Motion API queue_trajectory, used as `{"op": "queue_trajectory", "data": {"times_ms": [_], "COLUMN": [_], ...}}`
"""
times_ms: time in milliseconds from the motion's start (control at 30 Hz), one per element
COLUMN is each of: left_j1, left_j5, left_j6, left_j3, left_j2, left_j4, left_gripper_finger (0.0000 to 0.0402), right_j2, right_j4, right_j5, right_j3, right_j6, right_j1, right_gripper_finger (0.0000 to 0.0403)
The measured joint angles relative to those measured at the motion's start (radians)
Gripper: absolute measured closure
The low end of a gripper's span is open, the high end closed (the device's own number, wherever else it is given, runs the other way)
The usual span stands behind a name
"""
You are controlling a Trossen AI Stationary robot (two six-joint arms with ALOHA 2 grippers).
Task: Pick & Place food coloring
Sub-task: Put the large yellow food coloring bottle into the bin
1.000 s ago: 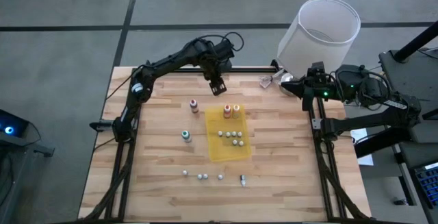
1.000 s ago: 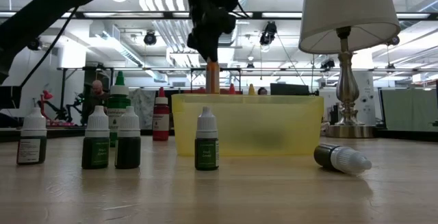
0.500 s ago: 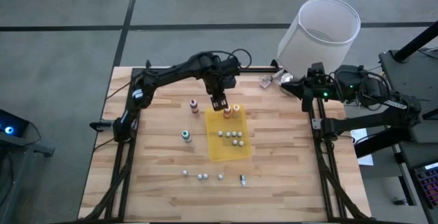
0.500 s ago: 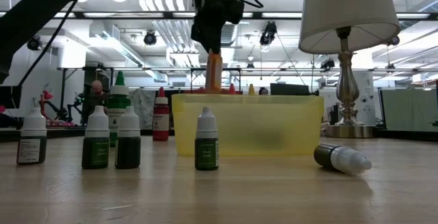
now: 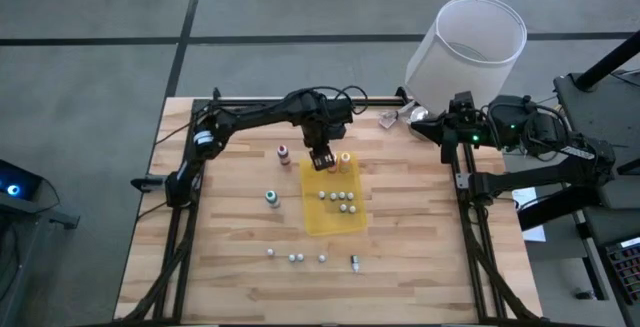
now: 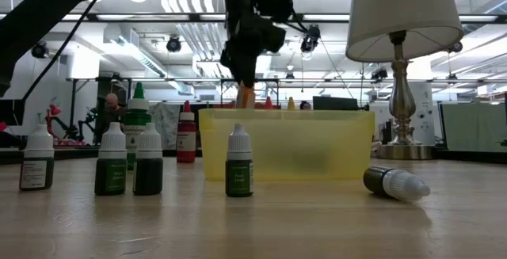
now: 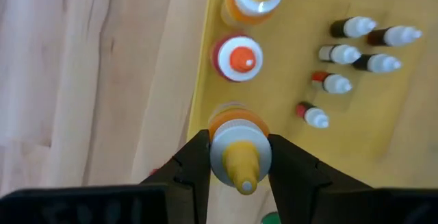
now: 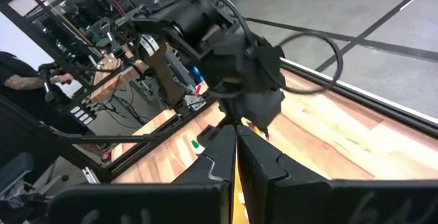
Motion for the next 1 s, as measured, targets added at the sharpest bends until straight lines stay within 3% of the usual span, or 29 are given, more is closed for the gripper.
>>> {"op": "queue_trajectory", "data": {"times_ms": [400,1000], "left_j1": [0.0,0.007], "left_j5": [0.0,-0.016], "left_j6": [-0.013,-0.016], "left_j3": [-0.145,-0.169], "left_j2": [0.0,0.0], "left_j4": [0.108,0.21], "left_gripper_finger": [0.0305,0.0305], "right_j2": [0.0,0.0], "right_j4": [0.0,0.002], "right_j5": [0.0,0.001], "right_j3": [0.0,0.0], "right_j6": [0.0,-0.003], "right_j1": [0.0,0.0], "right_gripper_finger": [0.0394,0.0394]}}
